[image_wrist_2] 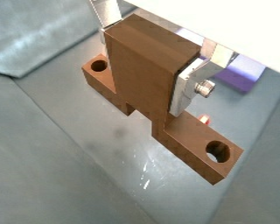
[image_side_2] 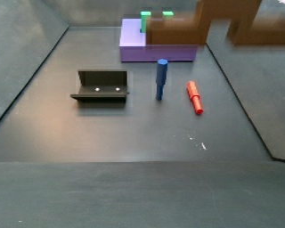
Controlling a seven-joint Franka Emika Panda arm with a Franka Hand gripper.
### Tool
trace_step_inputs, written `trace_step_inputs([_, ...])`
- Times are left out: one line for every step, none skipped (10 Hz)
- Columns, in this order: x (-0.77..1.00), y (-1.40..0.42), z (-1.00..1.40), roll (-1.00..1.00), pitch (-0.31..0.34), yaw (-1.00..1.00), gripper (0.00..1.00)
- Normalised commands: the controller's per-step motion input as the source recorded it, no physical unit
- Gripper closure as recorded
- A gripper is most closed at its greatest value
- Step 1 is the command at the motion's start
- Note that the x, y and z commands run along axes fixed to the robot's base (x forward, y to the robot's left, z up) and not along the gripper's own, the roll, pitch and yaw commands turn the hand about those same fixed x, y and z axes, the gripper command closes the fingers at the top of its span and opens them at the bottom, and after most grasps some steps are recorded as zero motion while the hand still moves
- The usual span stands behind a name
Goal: Pick up the brown object. Move up. Move to above the board. Insert the brown object.
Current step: Move to above the board.
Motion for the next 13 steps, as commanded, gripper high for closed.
trace_step_inputs([0.02, -0.01, 0.25, 0.01, 0.062, 0.00, 1.00])
trace_step_inputs([0.19, -1.40, 0.14, -0.13, 0.139, 0.06, 1.00])
trace_step_inputs([0.19, -1.40, 0.13, -0.13, 0.133, 0.06, 1.00])
trace_step_inputs([0.18, -1.40, 0.13, -0.04, 0.086, 0.05, 1.00])
trace_step_inputs([0.18, -1.40, 0.13, -0.06, 0.031, 0.03, 1.00])
trace_step_inputs([0.18, -1.40, 0.14, 0.00, 0.026, 0.02, 1.00])
trace_step_inputs([0.18, -1.40, 0.14, 0.01, 0.019, 0.01, 1.00])
trace_step_inputs([0.18, -1.40, 0.15, -0.02, 0.029, 0.01, 1.00])
trace_step_inputs([0.19, -1.40, 0.15, 0.00, 0.046, 0.01, 1.00])
trace_step_inputs([0.20, -1.40, 0.16, 0.00, 0.077, 0.01, 1.00])
trace_step_inputs([0.23, -1.40, 0.16, 0.01, 0.112, 0.01, 1.00])
trace_step_inputs([0.25, -1.40, 0.17, 0.01, 0.136, 0.01, 1.00])
trace_step_inputs([0.27, -1.40, 0.17, 0.00, 0.152, 0.01, 1.00])
